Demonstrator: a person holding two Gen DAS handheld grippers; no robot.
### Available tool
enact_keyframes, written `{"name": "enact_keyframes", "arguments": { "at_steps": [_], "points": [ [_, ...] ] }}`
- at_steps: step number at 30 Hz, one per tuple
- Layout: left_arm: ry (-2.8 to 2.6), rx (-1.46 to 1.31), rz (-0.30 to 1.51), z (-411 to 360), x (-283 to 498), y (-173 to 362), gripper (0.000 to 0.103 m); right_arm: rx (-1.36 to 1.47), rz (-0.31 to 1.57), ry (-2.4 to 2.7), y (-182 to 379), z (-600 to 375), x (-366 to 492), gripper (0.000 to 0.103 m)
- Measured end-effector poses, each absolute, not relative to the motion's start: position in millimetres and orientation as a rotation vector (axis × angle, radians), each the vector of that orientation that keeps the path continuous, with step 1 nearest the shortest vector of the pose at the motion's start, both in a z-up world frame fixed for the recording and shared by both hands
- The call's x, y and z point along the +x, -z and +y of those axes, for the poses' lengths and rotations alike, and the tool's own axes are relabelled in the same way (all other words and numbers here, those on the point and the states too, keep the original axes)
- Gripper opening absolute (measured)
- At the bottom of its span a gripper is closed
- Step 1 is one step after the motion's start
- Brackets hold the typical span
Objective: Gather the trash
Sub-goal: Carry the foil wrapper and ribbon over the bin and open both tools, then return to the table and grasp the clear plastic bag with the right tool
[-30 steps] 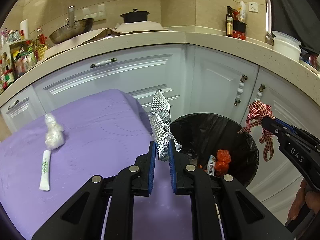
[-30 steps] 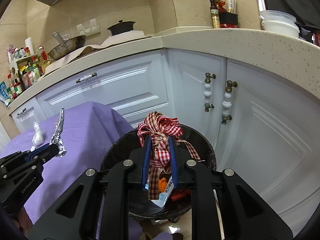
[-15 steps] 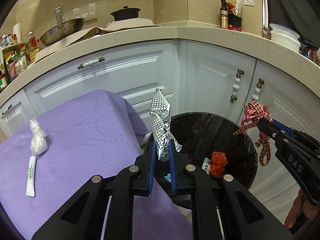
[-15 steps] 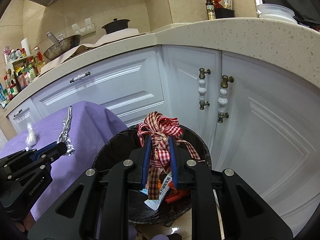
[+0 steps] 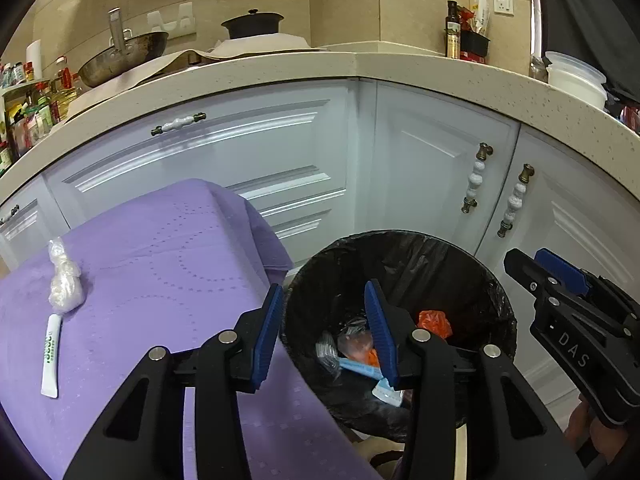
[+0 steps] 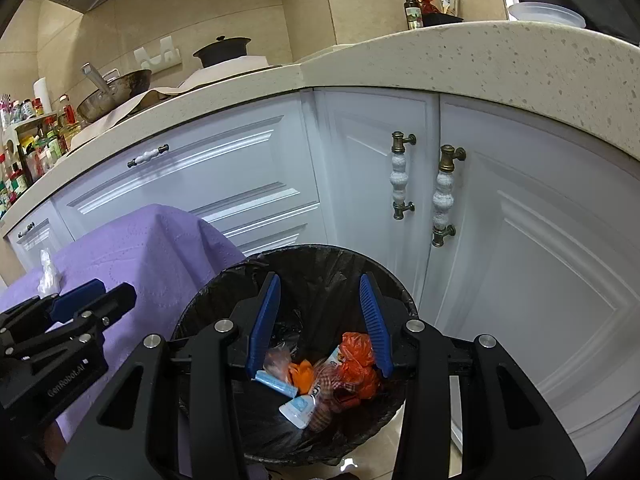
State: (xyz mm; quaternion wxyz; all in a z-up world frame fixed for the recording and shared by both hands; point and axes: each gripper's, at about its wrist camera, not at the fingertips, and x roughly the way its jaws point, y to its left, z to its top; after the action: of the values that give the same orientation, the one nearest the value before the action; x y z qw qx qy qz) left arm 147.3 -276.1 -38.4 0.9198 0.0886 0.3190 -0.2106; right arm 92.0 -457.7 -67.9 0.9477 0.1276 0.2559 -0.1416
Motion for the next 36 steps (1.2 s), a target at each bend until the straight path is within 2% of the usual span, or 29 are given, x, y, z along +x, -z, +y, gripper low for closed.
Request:
{"name": "enact_keyframes", "arguments": {
  "at_steps": [9,16,36],
  "points": [
    [0.372,0.143,0.641,-243.5,148.3,25.5,0.050,0.243,0.516,0.244,59.5,-433.8,100.8,0.041],
    [0.285,0.113,0.640,-199.4,149.5,23.1,0.051,0.223,0.516,0.169,52.4,-395.9,112.7,0.041],
    [-0.054,0.001,0.633,-23.8,153.7,22.1,0.055,0.103,0.553,-0.119,29.5,-227.0,173.7,0.041]
  ]
}}
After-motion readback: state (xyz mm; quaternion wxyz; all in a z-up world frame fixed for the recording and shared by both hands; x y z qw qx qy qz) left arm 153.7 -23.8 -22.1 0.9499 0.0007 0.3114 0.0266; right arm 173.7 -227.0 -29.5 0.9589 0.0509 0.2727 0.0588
